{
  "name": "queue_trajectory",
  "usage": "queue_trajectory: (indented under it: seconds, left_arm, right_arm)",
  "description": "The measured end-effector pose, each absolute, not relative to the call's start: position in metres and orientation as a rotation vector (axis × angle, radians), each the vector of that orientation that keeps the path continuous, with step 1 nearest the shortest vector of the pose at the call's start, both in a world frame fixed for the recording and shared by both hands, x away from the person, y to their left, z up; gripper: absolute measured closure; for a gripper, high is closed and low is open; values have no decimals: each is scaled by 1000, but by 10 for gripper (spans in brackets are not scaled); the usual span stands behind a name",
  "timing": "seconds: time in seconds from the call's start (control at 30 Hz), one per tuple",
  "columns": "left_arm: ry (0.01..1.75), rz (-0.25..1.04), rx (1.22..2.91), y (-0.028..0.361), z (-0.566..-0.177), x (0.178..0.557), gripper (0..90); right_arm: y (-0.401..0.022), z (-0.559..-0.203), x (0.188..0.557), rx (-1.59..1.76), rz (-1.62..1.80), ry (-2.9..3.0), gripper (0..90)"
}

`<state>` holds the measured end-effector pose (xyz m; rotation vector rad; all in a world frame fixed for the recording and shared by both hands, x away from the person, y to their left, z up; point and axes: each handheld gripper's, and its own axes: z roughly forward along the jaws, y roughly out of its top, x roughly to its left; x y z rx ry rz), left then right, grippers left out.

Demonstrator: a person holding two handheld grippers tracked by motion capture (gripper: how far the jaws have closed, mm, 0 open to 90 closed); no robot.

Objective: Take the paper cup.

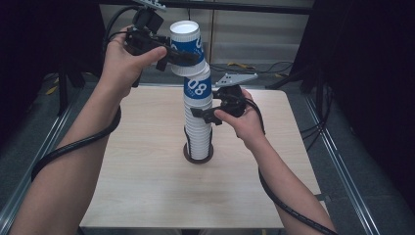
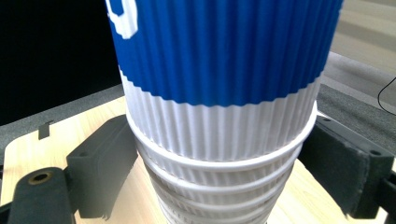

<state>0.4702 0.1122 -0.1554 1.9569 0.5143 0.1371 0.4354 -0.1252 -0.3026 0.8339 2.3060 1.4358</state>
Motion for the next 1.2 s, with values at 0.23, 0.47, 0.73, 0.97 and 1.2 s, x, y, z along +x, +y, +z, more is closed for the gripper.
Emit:
queue_trajectory:
  seconds: [0.23, 0.47, 0.73, 0.97, 1.2]
  left_arm:
    - [521, 148, 1962, 121, -157, 469, 216]
    - [545, 153, 1947, 138, -164, 467, 216]
    - [567, 165, 1942, 155, -167, 465, 216]
    - [579, 172, 1941, 170, -168, 462, 216]
    - [597, 196, 1948, 183, -178, 459, 215]
  right_arm:
    - [-126, -304, 435, 833, 1437, 2307, 125]
    - [-126, -305, 435, 832, 1435, 2307, 125]
    - [-125, -306, 433, 809, 1380, 2321, 143]
    - [-127, -308, 432, 805, 1395, 2314, 143]
    - [-128, -308, 431, 802, 1396, 2312, 144]
